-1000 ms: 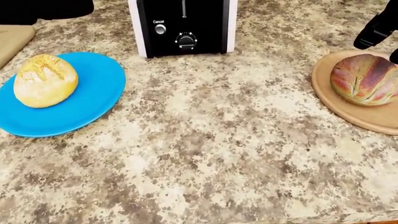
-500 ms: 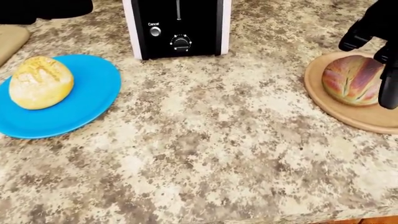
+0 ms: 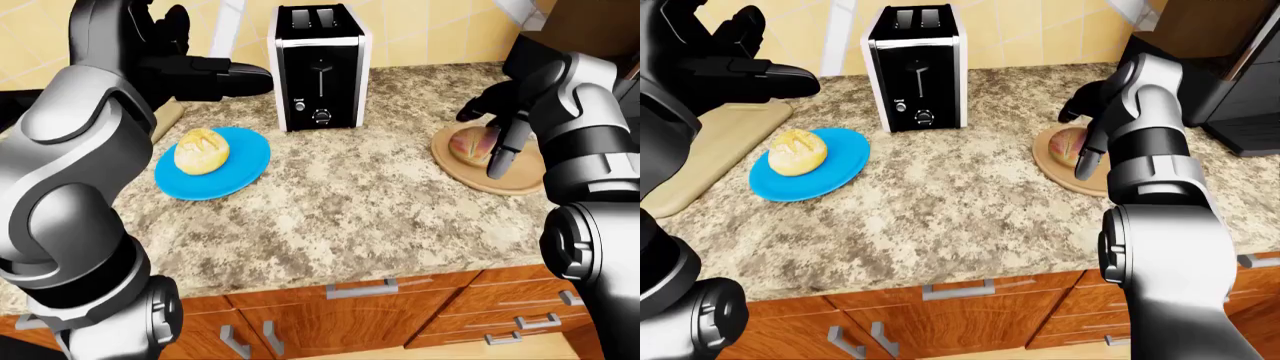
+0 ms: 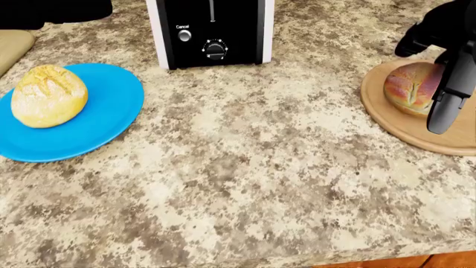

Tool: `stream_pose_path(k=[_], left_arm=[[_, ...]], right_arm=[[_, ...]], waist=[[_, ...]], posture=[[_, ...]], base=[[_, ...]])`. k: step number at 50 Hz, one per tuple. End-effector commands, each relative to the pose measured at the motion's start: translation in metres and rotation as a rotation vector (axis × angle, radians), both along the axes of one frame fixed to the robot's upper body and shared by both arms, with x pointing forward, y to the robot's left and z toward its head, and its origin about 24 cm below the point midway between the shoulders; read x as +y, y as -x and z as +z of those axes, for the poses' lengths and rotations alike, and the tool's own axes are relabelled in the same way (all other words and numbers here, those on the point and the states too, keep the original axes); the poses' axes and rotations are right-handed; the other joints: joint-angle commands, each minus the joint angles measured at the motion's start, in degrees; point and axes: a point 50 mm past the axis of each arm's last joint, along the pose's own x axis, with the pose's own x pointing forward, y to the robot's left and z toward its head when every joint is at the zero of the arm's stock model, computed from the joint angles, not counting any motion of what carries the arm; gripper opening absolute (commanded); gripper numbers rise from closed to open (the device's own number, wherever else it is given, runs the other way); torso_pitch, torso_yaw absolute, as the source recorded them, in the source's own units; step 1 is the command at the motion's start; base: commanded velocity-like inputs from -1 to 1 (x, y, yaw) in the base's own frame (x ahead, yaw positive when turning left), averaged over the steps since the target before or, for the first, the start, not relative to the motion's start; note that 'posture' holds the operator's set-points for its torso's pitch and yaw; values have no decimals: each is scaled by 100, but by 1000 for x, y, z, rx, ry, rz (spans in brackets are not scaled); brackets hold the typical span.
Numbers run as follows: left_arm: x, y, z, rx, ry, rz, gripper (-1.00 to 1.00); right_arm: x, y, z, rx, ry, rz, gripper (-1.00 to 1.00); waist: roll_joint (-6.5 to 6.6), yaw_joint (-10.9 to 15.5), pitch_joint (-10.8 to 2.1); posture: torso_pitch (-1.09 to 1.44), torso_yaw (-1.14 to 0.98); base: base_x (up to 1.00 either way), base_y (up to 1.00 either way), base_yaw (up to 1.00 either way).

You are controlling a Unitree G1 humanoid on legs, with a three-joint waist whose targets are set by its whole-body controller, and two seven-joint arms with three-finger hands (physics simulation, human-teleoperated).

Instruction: Place all breads on the cutting board.

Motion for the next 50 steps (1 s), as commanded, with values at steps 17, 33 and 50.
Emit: stream_pose_path(k=[17, 33, 50], left_arm=[[0, 8, 14, -83, 5, -2, 100], [0, 7, 14, -83, 4, -4, 100], [-2, 8, 13, -82, 1, -9, 100]], right_arm=[[7, -3, 8, -71, 5, 37, 60], [10, -6, 5, -103, 27, 48, 30], [14, -8, -2, -107, 31, 66, -21]], waist=[[-17, 34, -158], [-38, 38, -168], [-56, 40, -149]], posture=[[0, 0], [0, 0], [0, 0]], base=[[0, 0, 0], [0, 0, 0], [0, 0, 0]])
